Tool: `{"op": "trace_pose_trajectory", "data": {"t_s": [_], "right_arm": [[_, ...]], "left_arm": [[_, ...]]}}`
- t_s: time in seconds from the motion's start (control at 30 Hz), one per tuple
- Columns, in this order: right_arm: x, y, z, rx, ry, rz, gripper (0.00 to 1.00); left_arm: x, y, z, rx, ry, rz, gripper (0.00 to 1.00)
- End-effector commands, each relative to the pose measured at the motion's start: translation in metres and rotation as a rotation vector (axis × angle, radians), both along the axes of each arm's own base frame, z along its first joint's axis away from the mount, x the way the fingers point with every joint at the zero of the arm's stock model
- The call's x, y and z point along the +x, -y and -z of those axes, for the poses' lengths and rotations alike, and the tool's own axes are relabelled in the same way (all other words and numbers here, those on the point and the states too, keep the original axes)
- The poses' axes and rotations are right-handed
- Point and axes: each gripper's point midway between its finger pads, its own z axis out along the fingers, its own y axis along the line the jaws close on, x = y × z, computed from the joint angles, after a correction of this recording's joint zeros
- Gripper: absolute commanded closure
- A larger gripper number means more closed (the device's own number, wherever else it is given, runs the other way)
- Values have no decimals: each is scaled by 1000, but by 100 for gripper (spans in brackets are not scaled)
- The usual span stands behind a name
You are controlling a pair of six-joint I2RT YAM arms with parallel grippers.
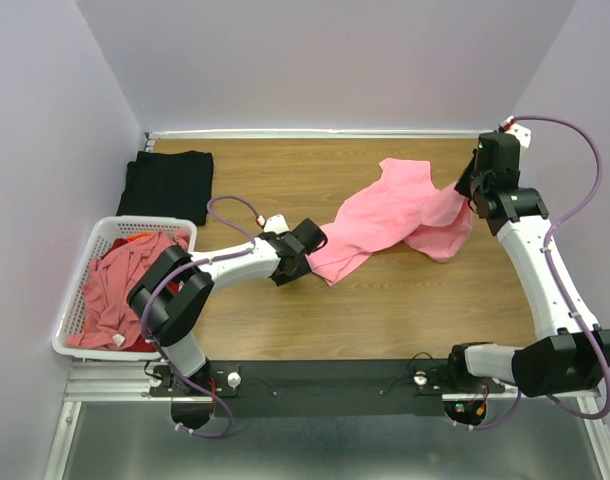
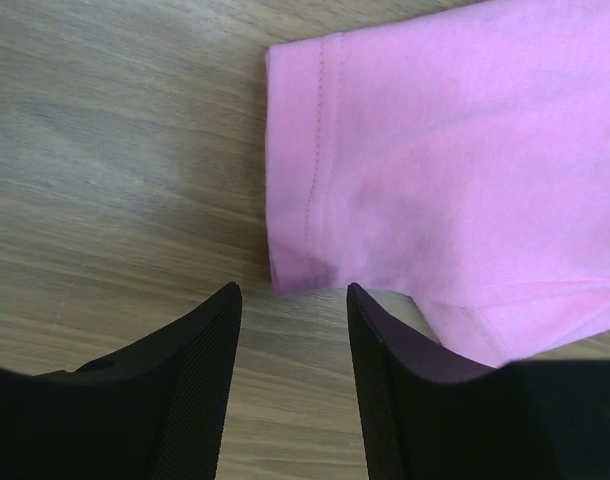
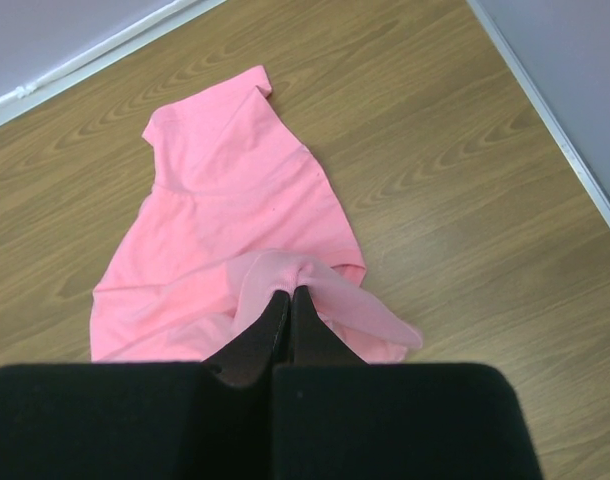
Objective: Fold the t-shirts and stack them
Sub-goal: Flatten the tshirt out
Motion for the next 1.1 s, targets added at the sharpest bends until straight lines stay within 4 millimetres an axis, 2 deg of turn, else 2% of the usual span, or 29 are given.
{"op": "trace_pose_trajectory", "data": {"t_s": [0.0, 0.2, 0.43, 0.87, 0.97, 1.07], "right_arm": [[-2, -4, -2, 18, 25, -13, 99], [-3, -5, -3, 17, 31, -17, 99], [-3, -7, -3, 13, 33, -24, 99], [-5, -7, -9, 0, 50, -21, 99], [-6, -7, -12, -2, 59, -24, 99], [-6, -8, -16, -4, 68, -24, 99]], "left_arm": [[5, -14, 3, 78, 21, -50, 46], [12, -2, 3, 59, 34, -7, 46], [18, -4, -3, 89, 50, -11, 46], [7, -11, 23, 185, -53, 47, 47], [4, -14, 31, 214, -90, 64, 50], [-3, -16, 37, 232, -132, 88, 60]]}}
